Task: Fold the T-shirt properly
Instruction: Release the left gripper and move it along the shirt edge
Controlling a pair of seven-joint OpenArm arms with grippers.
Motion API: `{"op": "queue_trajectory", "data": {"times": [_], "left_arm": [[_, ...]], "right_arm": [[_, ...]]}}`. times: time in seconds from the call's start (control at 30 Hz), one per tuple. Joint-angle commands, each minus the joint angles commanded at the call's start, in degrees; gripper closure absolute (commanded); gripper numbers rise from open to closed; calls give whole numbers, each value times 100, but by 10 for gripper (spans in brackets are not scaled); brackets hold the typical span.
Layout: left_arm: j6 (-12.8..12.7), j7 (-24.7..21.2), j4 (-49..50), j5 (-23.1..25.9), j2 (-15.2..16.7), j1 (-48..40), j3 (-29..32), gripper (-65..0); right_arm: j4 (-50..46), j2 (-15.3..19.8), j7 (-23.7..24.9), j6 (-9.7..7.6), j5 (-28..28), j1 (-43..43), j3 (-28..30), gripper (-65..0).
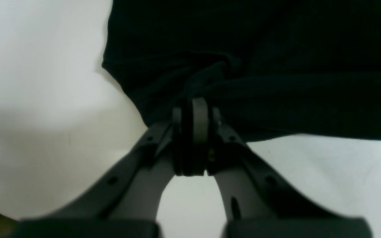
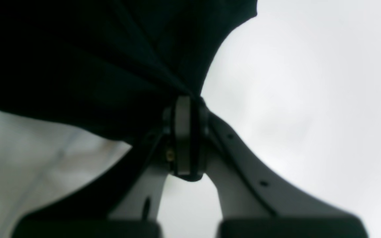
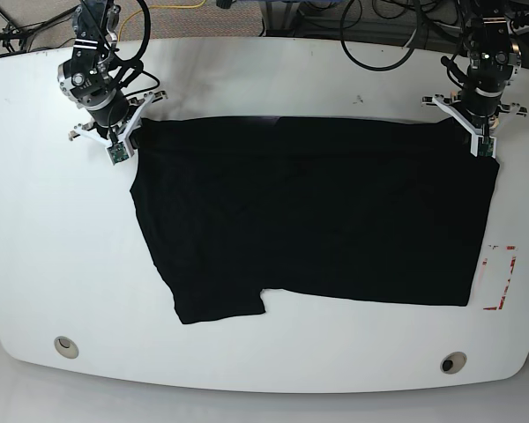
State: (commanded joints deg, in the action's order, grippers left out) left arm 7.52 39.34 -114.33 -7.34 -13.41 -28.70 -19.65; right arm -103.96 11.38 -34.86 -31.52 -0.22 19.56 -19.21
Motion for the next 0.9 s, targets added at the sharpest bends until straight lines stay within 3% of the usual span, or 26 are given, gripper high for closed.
{"op": "queue_trajectory", "data": {"times": [0.07,0.17,0.3,0.47,0.57,0.77,0.9], "left_arm": [[0,0,9,0,0,-18,0,0],[0,70,18,0,0,-88,0,-67],[0,343,9,0,0,-79,-9,-237],[0,475,9,-18,0,-79,-18,-529],[0,475,-9,-26,0,-79,-35,-650],[105,475,-123,-141,9,-88,-396,-650],[738,466,-123,-589,18,88,-932,-650]], "right_arm": [[0,0,0,-9,0,9,0,0],[0,0,0,-26,0,62,0,0],[0,0,0,-26,9,114,0,0],[0,-9,0,-26,9,132,0,0],[0,-9,0,-26,9,132,0,0],[0,-9,0,-26,9,185,0,0],[0,-9,0,-26,35,211,0,0]]}}
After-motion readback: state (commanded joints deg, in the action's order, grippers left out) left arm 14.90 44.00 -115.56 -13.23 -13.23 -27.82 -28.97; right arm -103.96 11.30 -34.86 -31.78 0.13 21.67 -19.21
